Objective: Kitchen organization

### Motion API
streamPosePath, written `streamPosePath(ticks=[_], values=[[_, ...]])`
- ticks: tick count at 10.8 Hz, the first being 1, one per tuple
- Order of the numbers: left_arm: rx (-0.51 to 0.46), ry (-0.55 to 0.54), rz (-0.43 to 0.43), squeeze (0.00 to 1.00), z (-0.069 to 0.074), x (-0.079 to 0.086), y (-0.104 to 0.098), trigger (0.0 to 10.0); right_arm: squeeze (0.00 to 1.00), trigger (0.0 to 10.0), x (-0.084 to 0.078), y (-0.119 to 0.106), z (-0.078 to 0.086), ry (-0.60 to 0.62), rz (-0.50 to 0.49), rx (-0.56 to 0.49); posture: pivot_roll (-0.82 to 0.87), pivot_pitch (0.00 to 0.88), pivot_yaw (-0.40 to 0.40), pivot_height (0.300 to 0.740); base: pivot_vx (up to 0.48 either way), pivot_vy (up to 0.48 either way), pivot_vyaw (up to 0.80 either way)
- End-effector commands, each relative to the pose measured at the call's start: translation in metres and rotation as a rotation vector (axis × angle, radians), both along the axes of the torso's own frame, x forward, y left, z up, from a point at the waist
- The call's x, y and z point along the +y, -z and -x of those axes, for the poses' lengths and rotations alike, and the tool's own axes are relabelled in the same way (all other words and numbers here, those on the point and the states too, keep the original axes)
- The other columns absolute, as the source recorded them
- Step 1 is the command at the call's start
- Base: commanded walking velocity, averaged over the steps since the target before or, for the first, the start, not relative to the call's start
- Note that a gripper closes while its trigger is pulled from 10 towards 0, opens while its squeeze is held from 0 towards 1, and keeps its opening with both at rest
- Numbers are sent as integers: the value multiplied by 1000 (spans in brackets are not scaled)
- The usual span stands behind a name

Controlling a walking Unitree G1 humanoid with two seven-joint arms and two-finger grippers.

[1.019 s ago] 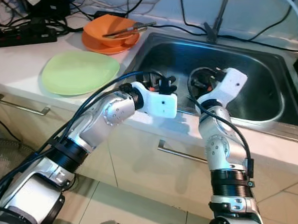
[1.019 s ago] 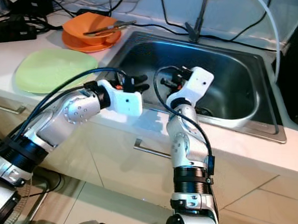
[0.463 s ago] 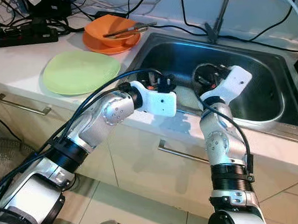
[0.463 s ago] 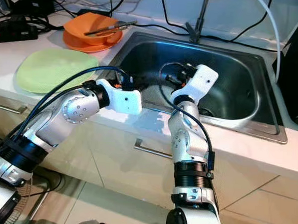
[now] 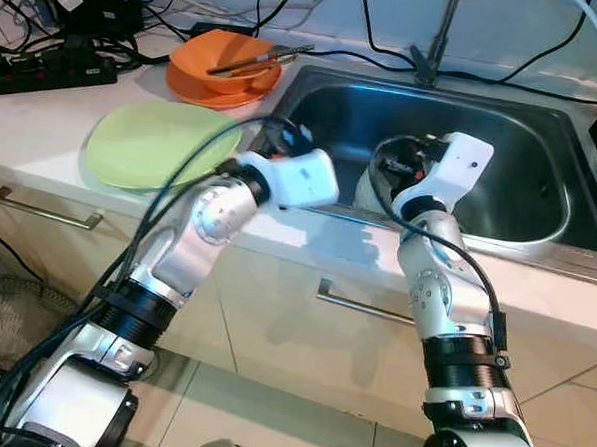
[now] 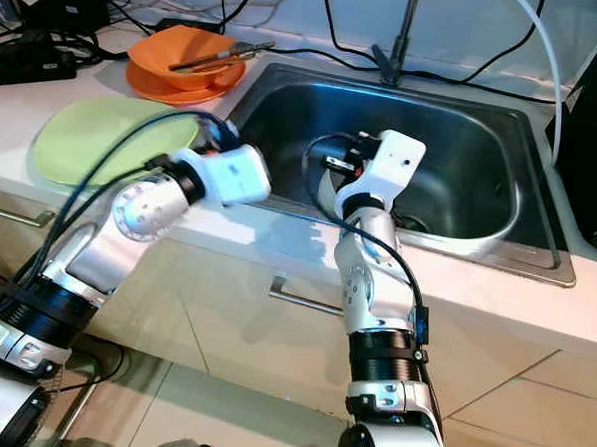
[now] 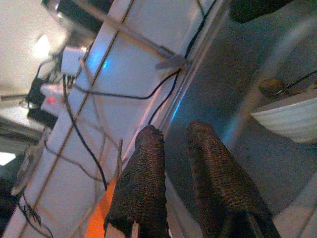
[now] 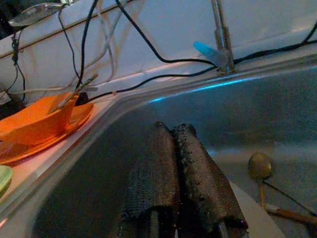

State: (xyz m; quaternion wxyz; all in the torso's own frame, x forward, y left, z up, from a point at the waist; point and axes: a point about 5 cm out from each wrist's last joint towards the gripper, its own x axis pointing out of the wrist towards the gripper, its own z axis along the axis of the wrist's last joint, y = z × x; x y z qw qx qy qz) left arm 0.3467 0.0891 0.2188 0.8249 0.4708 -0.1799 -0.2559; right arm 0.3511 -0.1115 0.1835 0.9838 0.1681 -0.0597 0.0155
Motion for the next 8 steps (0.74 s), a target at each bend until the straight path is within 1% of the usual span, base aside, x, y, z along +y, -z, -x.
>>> streamPosePath(ticks=[1, 3, 4, 5, 6, 7, 8], values=[[43, -74, 120, 0, -3, 13, 2, 10000, 0, 10000, -1, -2, 4, -7, 20, -28, -51, 19, 26, 740, 0, 0, 0], [91, -156, 257, 0, -5, 30, 4, 10000, 0, 10000, -2, 1, 8, -21, 36, -31, -51, 19, 26, 740, 0, 0, 0], [127, -191, 309, 0, -6, 38, 6, 10000, 0, 10000, 0, 3, 11, -56, 57, -38, -57, 19, 27, 740, 0, 0, 0], [168, -235, 383, 0, -5, 49, 7, 10000, 0, 10000, 9, 7, 20, -148, 93, -48, -59, 17, 25, 740, 0, 0, 0], [182, -265, 427, 0, -5, 56, 7, 10000, 0, 10000, 13, 11, 25, -182, 117, -49, -58, 18, 25, 740, 0, 0, 0], [208, -311, 491, 0, -6, 67, 8, 10000, 0, 10000, 15, 16, 29, -196, 121, -38, -61, 14, 26, 740, 0, 0, 0], [254, -362, 583, 118, -5, 81, 12, 10000, 0, 10000, 17, 22, 32, -200, 117, -20, -61, 9, 26, 740, 0, 0, 0]])
